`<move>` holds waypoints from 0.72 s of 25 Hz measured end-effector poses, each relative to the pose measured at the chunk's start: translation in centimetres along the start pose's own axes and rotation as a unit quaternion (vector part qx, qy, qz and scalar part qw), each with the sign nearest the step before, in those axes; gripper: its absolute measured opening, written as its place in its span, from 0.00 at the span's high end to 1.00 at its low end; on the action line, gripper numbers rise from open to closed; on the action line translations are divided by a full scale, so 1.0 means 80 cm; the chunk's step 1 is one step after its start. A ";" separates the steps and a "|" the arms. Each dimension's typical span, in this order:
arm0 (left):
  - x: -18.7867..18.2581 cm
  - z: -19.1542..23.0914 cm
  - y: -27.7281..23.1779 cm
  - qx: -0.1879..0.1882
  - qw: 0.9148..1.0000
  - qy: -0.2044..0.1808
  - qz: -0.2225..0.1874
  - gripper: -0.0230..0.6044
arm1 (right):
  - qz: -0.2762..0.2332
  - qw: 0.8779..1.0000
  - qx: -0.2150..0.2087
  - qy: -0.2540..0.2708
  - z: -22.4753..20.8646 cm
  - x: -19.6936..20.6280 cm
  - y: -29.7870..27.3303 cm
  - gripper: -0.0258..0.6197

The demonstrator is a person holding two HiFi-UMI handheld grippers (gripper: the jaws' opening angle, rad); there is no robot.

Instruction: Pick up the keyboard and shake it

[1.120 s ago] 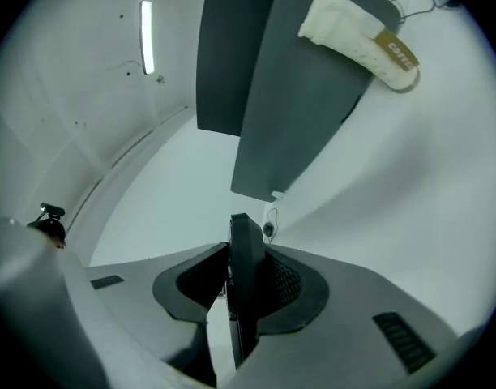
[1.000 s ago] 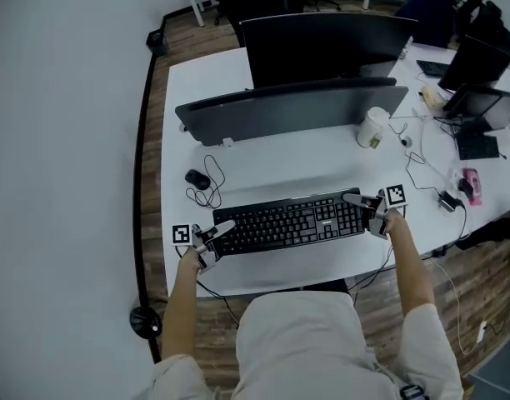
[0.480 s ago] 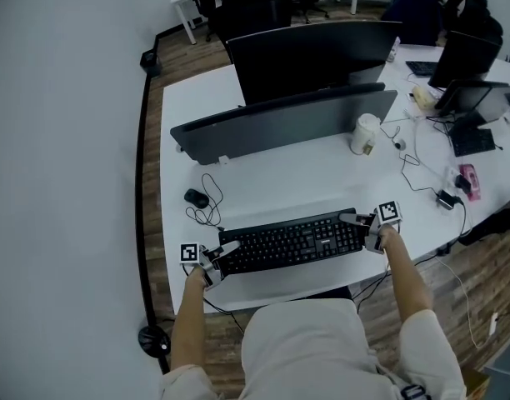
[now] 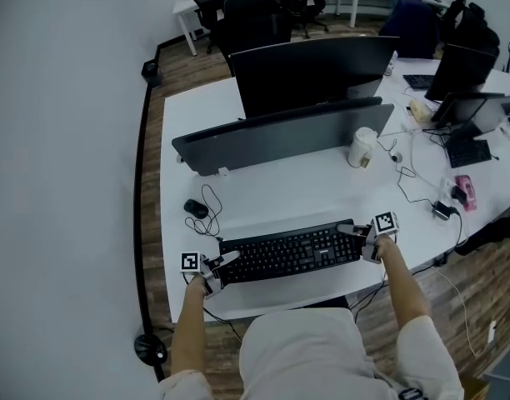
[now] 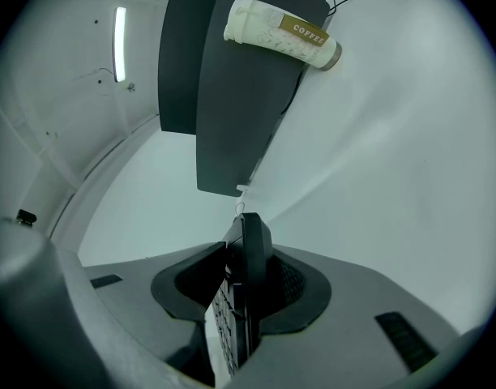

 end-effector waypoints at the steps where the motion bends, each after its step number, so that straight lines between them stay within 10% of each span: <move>1: 0.000 0.002 0.000 -0.001 1.000 -0.001 0.000 0.78 | 0.000 1.000 0.001 0.002 0.000 0.000 0.000 0.72; 18: 0.003 0.018 -0.004 -0.004 1.000 0.008 0.003 0.79 | -0.001 1.000 0.006 0.002 -0.006 0.007 0.004 0.71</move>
Point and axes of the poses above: the fingertips, and each gripper's own axes: y backward along the fingers, z to its left, x out of its underside, the point moved 9 cm from there along y, backward along the fingers, and after that the axes turned 12 degrees about -x, right-handed, at the moved point
